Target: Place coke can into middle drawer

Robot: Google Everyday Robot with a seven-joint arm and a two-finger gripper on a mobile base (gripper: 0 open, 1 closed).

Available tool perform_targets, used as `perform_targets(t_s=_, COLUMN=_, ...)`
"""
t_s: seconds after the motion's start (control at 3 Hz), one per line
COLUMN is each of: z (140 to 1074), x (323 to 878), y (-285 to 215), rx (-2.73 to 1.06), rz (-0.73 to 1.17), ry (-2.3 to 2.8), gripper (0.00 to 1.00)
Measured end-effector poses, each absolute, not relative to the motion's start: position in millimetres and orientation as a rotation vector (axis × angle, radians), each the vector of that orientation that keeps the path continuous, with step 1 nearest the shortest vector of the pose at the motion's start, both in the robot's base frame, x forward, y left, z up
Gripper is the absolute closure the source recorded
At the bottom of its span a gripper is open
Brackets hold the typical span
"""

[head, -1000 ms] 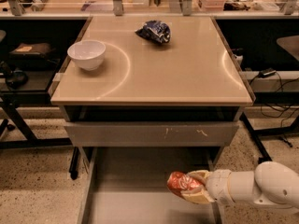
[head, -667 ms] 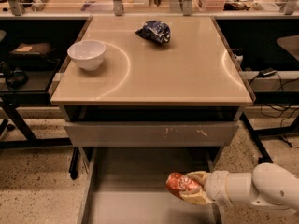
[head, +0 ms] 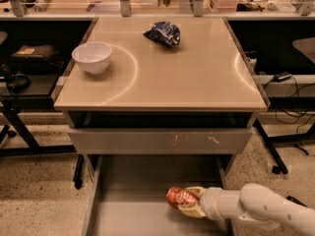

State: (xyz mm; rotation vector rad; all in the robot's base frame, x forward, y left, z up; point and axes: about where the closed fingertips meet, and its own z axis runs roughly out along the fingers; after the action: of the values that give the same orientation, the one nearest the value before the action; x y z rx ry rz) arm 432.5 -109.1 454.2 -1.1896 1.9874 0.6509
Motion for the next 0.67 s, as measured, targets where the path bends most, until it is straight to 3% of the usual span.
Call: perform_targets(t_s=0.67, z=391, x=457, y=-95, rx=-1.158, rz=0.617, ry=1.942, gripper=1.0)
